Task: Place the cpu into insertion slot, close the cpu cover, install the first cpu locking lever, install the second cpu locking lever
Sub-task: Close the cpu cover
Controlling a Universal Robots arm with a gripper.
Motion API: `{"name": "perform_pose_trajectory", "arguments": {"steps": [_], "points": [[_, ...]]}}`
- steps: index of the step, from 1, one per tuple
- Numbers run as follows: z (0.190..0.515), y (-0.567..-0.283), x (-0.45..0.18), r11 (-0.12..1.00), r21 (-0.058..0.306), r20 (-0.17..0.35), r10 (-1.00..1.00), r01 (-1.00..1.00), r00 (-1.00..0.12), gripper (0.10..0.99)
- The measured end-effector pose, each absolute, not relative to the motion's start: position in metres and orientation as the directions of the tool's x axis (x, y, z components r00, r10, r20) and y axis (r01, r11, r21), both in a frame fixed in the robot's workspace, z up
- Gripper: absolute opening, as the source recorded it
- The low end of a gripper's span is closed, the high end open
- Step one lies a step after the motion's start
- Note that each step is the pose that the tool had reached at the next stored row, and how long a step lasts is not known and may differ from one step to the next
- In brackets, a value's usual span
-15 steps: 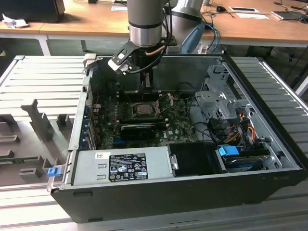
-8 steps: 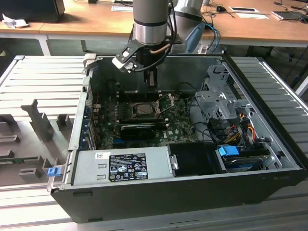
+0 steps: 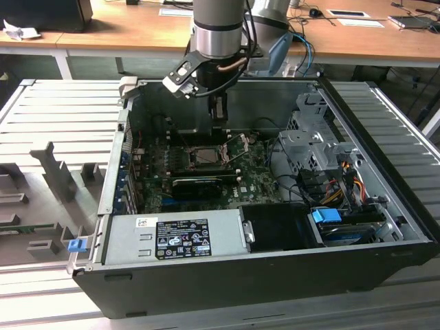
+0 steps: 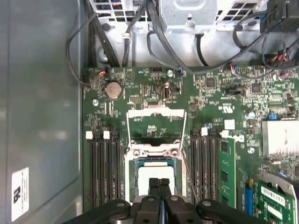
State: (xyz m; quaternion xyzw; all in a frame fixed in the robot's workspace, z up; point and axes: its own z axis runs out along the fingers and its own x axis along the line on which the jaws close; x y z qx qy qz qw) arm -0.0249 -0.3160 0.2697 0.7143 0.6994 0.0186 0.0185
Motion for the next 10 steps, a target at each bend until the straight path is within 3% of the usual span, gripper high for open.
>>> {"name": "perform_pose_trajectory", "arguments": {"steps": [10], "points": [[0.269, -0.316, 0.005, -0.02, 0.05, 0.001, 1.0, 0.999, 0.02, 0.106]]}}
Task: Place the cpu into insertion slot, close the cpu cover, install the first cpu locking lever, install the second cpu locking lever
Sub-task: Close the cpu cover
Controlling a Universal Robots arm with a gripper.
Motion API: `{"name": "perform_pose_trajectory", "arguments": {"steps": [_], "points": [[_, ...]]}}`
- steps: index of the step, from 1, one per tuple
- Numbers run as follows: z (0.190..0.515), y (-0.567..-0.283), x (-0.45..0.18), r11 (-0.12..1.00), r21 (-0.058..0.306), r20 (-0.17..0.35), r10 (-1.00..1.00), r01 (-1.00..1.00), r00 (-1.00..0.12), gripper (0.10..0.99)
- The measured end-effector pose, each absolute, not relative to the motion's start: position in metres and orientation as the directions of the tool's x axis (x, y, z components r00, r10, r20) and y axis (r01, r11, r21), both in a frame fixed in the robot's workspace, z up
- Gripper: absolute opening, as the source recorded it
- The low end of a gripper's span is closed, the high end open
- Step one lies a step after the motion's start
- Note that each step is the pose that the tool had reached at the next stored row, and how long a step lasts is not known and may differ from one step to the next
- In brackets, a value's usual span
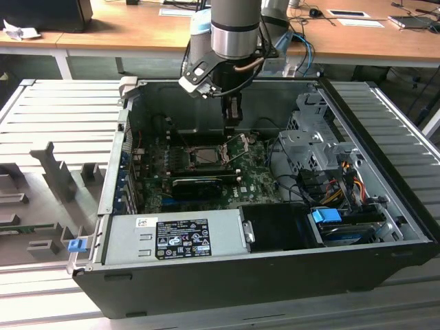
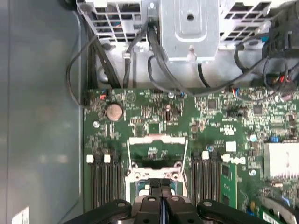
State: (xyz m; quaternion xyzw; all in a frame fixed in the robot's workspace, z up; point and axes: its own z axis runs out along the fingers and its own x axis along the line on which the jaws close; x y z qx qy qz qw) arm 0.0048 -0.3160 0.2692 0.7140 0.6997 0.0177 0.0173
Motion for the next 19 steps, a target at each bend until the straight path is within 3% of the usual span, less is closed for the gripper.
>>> {"name": "perform_pose_trajectory", "arguments": {"steps": [19], "points": [[0.258, -0.316, 0.043, 0.009, 0.032, 0.002, 1.0, 0.999, -0.009, 0.106]]}}
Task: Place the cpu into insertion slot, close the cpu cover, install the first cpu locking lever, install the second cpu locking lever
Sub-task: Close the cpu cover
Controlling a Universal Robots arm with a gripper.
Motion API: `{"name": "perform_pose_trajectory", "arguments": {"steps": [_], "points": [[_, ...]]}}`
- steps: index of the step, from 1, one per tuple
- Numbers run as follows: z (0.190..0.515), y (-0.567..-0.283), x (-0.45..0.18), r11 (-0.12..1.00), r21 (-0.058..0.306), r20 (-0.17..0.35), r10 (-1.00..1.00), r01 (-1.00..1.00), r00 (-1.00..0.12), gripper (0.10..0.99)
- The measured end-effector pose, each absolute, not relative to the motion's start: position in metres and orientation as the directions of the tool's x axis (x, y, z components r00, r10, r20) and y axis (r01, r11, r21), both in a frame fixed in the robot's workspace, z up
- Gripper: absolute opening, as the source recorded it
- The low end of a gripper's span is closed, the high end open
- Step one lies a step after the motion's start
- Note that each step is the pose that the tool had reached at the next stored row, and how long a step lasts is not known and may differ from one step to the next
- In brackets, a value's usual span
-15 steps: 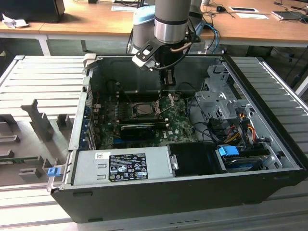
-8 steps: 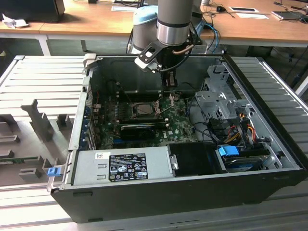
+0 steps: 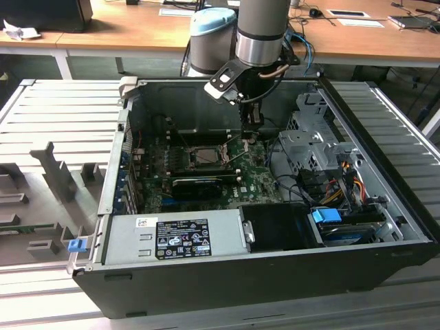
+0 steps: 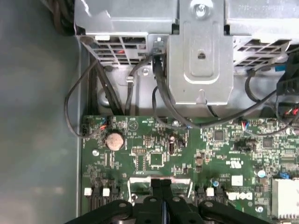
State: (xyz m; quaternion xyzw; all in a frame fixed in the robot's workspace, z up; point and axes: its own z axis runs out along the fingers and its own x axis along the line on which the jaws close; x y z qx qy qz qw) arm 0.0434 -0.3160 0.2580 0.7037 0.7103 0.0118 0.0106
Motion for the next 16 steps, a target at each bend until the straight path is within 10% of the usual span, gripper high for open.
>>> {"name": "perform_pose_trajectory", "arguments": {"steps": [16], "points": [[0.245, -0.315, 0.041, 0.032, 0.012, -0.002, 1.0, 0.999, -0.032, 0.106]]}}
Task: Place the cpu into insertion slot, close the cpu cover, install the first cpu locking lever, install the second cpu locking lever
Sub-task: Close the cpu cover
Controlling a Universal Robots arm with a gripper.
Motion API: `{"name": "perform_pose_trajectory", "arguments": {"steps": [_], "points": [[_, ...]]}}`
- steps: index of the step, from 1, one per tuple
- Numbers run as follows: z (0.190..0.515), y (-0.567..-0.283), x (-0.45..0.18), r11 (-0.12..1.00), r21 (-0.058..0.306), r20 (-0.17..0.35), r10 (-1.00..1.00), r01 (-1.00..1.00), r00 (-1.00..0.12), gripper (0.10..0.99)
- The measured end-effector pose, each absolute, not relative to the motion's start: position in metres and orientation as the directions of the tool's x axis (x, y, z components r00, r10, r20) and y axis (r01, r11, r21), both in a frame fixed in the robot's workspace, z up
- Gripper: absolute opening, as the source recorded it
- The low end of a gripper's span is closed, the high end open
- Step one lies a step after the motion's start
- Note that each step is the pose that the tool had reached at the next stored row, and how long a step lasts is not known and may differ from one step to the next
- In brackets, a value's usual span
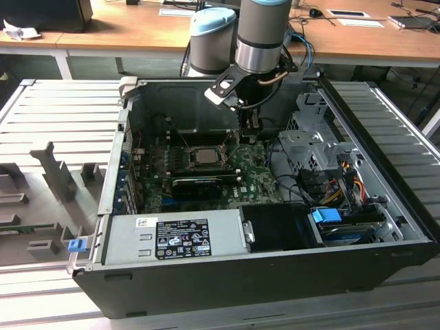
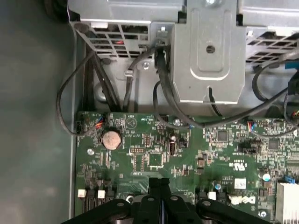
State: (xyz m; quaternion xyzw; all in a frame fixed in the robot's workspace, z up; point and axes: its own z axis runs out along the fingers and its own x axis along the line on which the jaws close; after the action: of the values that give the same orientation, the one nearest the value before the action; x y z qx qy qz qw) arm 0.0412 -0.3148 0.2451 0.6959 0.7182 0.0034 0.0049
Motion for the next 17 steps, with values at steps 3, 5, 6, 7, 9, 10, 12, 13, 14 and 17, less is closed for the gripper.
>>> {"name": "perform_pose_trajectory", "arguments": {"steps": [3, 5, 6, 7, 9, 10, 12, 13, 14, 17], "points": [[0.245, -0.315, 0.04, 0.032, 0.012, -0.002, 1.0, 0.999, -0.031, 0.106], [0.245, -0.315, 0.038, 0.032, 0.012, -0.002, 1.0, 0.999, -0.032, 0.106], [0.245, -0.315, 0.036, 0.032, 0.012, -0.002, 0.999, 0.999, -0.032, 0.106], [0.245, -0.315, 0.035, 0.031, 0.012, -0.002, 1.0, 0.999, -0.031, 0.106], [0.245, -0.315, 0.031, 0.032, 0.012, -0.002, 0.999, 0.999, -0.032, 0.106], [0.245, -0.315, 0.03, 0.032, 0.012, -0.002, 0.999, 0.999, -0.032, 0.106], [0.245, -0.315, 0.025, 0.031, 0.012, -0.002, 1.0, 0.999, -0.031, 0.106], [0.245, -0.315, 0.023, 0.031, 0.012, -0.002, 1.0, 0.999, -0.031, 0.106], [0.245, -0.315, 0.022, 0.032, 0.012, -0.002, 1.0, 0.999, -0.031, 0.106], [0.245, -0.315, 0.02, 0.031, 0.012, -0.002, 1.0, 0.999, -0.031, 0.106]]}}
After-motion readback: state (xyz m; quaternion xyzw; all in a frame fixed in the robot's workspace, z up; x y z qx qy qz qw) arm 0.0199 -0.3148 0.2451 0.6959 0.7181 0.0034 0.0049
